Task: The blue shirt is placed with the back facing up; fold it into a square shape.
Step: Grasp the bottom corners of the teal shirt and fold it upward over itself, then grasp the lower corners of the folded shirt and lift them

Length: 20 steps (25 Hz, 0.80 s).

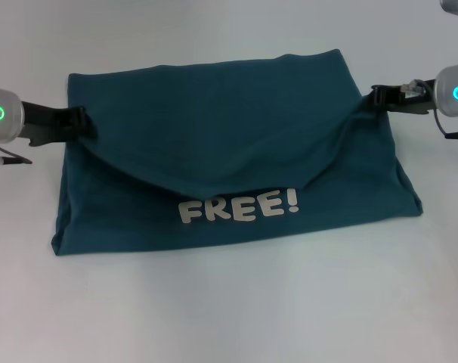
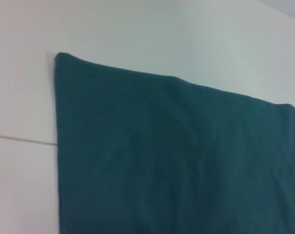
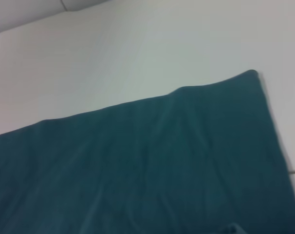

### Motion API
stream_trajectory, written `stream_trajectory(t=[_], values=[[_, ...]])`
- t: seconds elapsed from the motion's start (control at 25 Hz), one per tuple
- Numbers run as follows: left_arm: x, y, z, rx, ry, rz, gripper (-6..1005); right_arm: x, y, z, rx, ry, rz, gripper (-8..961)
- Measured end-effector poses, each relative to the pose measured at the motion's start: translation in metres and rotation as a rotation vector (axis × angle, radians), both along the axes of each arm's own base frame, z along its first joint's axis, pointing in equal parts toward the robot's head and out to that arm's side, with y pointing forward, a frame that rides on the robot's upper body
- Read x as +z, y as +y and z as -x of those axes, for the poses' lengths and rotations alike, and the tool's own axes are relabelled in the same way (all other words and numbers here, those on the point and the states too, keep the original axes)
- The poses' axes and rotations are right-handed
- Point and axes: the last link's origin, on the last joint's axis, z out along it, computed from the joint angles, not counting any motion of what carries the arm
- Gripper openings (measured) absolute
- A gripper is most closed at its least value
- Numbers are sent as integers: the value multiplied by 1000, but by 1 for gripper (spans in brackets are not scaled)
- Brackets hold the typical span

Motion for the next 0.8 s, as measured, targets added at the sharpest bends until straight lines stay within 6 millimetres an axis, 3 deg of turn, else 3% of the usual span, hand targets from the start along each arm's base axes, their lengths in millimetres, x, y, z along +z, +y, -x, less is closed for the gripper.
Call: stream_trajectory(t=[0.2,0.28,0.48,0.64,0.8], values=[[-1,-4,8,41,-22,-14,127,6,-1,-7,-16,-34,7,203],[1,-7,14,63,-32,-23,205,10,-1,-10,-22,-41,6,206],[8,-13,22,95,-63,-54,388,26,-4,-20,-52,-29,0,447],[20,-23,27,110,-133,-90,494,42,-14,-30,-87,34,1,462],[31,-47,35,112,-287,-106,490,49,-36,-38,-82,146,48,476]])
